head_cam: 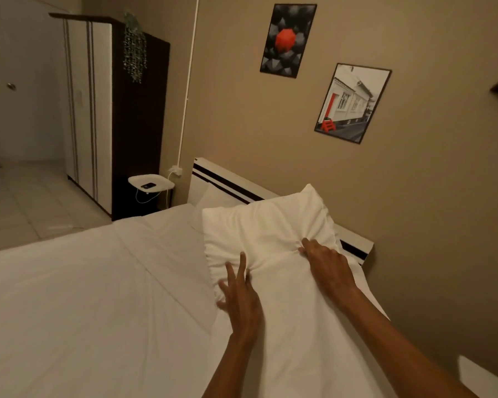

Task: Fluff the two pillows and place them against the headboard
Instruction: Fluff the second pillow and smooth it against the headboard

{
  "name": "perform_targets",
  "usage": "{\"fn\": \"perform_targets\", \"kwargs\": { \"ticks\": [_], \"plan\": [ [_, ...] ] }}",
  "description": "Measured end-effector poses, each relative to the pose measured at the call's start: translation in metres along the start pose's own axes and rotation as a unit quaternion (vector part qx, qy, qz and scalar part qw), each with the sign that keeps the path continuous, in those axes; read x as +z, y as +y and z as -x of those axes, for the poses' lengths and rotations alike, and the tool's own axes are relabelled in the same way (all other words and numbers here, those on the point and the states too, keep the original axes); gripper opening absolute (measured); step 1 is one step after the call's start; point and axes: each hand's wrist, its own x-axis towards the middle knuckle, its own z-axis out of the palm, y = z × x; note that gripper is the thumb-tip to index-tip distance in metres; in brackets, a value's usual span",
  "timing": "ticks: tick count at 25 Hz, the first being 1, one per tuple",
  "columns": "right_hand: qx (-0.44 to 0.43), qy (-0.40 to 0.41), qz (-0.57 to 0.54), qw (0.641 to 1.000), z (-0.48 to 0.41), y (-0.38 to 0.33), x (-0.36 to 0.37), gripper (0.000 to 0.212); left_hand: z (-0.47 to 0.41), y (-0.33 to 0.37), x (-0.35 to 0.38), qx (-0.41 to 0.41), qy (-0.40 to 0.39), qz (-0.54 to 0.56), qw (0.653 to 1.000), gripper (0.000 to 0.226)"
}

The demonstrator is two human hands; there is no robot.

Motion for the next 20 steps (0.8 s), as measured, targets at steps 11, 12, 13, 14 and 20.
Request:
{"fn": "perform_targets", "kwargs": {
  "ticks": [11, 12, 13, 14, 20],
  "plan": [
    [-0.068, -0.057, 0.066, 0.994, -0.114, 0.111, 0.064, 0.042, -0.048, 0.021, 0.198, -0.123, 0.099, 0.103, 0.982, 0.051],
    [-0.069, -0.059, 0.059, 0.994, -0.127, 0.123, 0.077, 0.041, -0.061, 0.024, 0.216, -0.134, 0.102, 0.11, 0.98, 0.057],
    [-0.075, -0.06, 0.053, 0.994, -0.142, 0.135, 0.09, 0.041, -0.073, 0.027, 0.234, -0.141, 0.104, 0.118, 0.978, 0.063],
    [-0.082, -0.066, 0.047, 0.993, -0.157, 0.148, 0.104, 0.041, -0.083, 0.028, 0.253, -0.141, 0.11, 0.118, 0.977, 0.065],
    [-0.086, -0.092, 0.038, 0.991, -0.231, 0.214, 0.177, 0.042, -0.151, 0.024, 0.339, -0.167, 0.11, 0.15, 0.968, 0.045]
  ]
}}
